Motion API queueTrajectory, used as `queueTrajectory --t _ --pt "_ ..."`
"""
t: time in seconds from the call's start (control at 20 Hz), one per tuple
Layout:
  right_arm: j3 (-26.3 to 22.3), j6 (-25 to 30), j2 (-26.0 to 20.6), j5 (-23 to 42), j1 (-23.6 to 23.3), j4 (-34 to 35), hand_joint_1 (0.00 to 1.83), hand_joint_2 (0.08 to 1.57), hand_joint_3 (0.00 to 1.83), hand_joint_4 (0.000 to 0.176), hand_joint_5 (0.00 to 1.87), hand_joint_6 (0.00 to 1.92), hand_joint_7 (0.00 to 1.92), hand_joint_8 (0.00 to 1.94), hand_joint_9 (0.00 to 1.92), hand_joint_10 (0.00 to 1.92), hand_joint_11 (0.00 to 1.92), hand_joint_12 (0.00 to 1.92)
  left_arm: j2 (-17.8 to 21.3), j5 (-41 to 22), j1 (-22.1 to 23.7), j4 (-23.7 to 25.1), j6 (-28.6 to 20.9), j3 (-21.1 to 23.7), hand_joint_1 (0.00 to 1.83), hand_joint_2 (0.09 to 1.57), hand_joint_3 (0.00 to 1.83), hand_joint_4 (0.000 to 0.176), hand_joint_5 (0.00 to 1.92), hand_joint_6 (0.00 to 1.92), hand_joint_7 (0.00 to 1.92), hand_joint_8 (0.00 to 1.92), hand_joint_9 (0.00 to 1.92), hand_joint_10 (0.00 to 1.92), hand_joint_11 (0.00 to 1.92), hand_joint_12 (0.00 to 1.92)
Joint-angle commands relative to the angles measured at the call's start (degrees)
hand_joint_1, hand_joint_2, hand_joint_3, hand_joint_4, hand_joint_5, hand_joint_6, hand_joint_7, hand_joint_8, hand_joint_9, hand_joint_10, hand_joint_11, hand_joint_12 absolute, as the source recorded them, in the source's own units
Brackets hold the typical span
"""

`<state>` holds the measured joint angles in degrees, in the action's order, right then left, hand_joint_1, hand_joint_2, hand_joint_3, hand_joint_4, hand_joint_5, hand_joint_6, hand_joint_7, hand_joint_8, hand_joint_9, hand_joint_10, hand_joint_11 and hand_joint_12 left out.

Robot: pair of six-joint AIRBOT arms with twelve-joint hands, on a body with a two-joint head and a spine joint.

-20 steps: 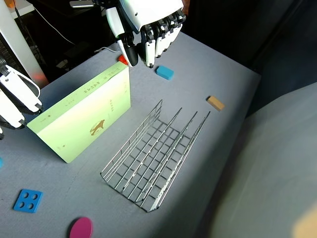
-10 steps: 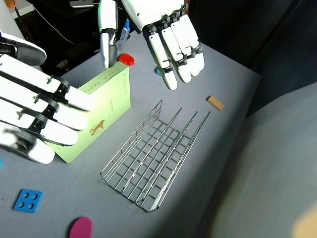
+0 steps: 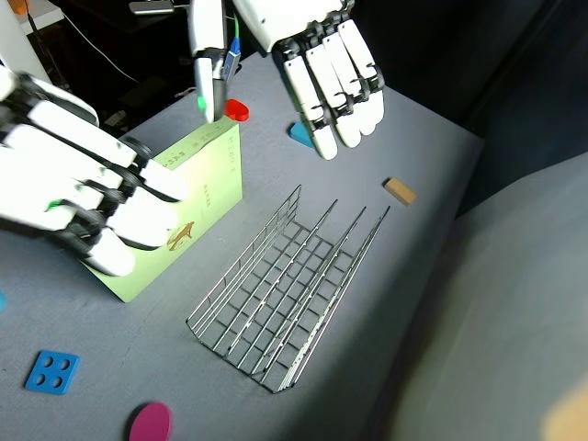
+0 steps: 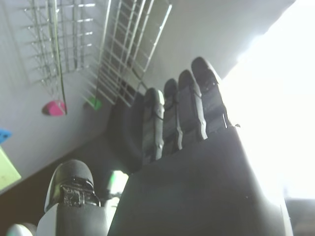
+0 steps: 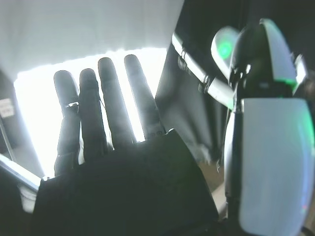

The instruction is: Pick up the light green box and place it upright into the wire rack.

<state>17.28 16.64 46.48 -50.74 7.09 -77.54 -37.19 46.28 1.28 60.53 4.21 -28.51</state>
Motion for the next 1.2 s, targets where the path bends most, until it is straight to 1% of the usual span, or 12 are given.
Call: queueTrajectory --t 0.0,0.05,0.2,0.25,0.3,0.35,0.4,0.5,0.65,0.85,0.95,1.15 --pt "-0.08 0.37 0.48 -1.28 -0.83 -4.30 0.34 0.96 0.00 0.014 0.22 0.00 0.23 0.00 0.18 0.00 0.00 0.81 0.32 -1.98 0.81 4.12 0.22 0.17 0.00 1.08 0.00 0.030 0.17 0.00 0.14 0.00 0.10 0.00 0.00 0.42" --pt "-0.11 0.15 1.51 -1.33 -1.48 -2.15 0.38 0.95 0.00 0.013 0.22 0.00 0.23 0.00 0.18 0.00 0.00 0.81 0.55 -1.98 0.89 4.12 0.50 0.34 0.00 1.08 0.00 0.028 0.17 0.00 0.14 0.00 0.10 0.00 0.00 0.42" --pt "-0.08 -0.70 5.57 -3.99 -4.63 9.72 0.51 0.90 0.00 0.012 0.23 0.00 0.25 0.00 0.18 0.00 0.00 0.83 0.90 -1.22 0.92 4.02 1.56 0.43 0.00 1.09 0.00 0.025 0.16 0.00 0.12 0.00 0.08 0.00 0.00 0.43" --pt "0.00 0.26 7.02 -4.50 -4.67 9.77 0.57 0.89 0.00 0.012 0.23 0.01 0.25 0.00 0.19 0.00 0.00 0.83 1.09 -1.61 0.97 4.01 1.58 0.39 0.00 1.09 0.00 0.029 0.17 0.00 0.12 0.00 0.08 0.00 0.00 0.43" --pt "0.27 1.06 8.48 -4.86 -4.48 9.08 0.60 0.88 0.00 0.010 0.24 0.00 0.25 0.00 0.19 0.00 0.00 0.81 1.21 -2.15 0.99 4.02 1.91 0.39 0.00 1.08 0.00 0.021 0.17 0.01 0.12 0.00 0.08 0.00 0.00 0.43" --pt "1.05 2.10 10.87 -5.30 -4.00 7.36 0.61 0.87 0.00 0.009 0.24 0.00 0.26 0.00 0.19 0.00 0.00 0.80 1.23 -2.31 1.14 3.83 2.13 0.36 0.00 1.07 0.00 0.005 0.19 0.01 0.13 0.00 0.08 0.00 0.00 0.40" --pt "1.87 3.00 12.24 -5.20 -3.72 6.34 0.62 0.87 0.00 0.009 0.24 0.00 0.26 0.00 0.19 0.00 0.00 0.79 1.23 -2.23 1.36 3.76 2.13 0.28 0.00 1.07 0.00 0.001 0.19 0.01 0.14 0.00 0.08 0.00 0.00 0.39" --pt "4.19 4.93 15.44 -4.62 -3.67 5.55 0.62 0.87 0.00 0.007 0.25 0.01 0.26 0.00 0.19 0.00 0.00 0.79 1.23 0.35 2.72 3.12 3.05 0.25 0.00 1.08 0.00 0.001 0.18 0.00 0.13 0.00 0.08 0.00 0.00 0.45" --pt "7.20 7.60 18.46 -4.73 -3.37 6.16 0.62 0.87 0.00 0.007 0.25 0.01 0.25 0.00 0.19 0.00 0.00 0.79 1.70 0.48 2.72 2.54 4.08 0.09 0.00 1.10 0.01 0.000 0.19 0.01 0.09 0.00 0.07 0.00 0.00 0.39" --pt "10.75 7.88 21.28 -3.58 -2.40 11.85 0.63 0.87 0.00 0.006 0.26 0.01 0.25 0.00 0.19 0.00 0.00 0.81 2.98 0.76 2.84 2.34 4.09 0.26 0.00 1.12 0.01 0.000 0.23 0.01 0.13 0.01 0.10 0.01 0.00 0.42" --pt "12.01 7.88 22.77 -3.62 -1.91 11.92 0.63 0.88 0.00 0.006 0.25 0.00 0.25 0.00 0.19 0.00 0.00 0.82 3.72 1.11 2.86 2.25 4.58 0.31 0.00 1.12 0.00 0.000 0.26 0.02 0.16 0.01 0.12 0.01 0.00 0.42" --pt "14.96 8.34 25.65 -3.11 -1.26 11.93 0.63 0.88 0.00 0.003 0.27 0.01 0.26 0.01 0.20 0.01 0.00 0.82 4.49 1.10 3.17 1.90 5.60 0.39 0.00 1.13 0.00 0.000 0.20 0.00 0.11 0.00 0.07 0.00 0.00 0.35"
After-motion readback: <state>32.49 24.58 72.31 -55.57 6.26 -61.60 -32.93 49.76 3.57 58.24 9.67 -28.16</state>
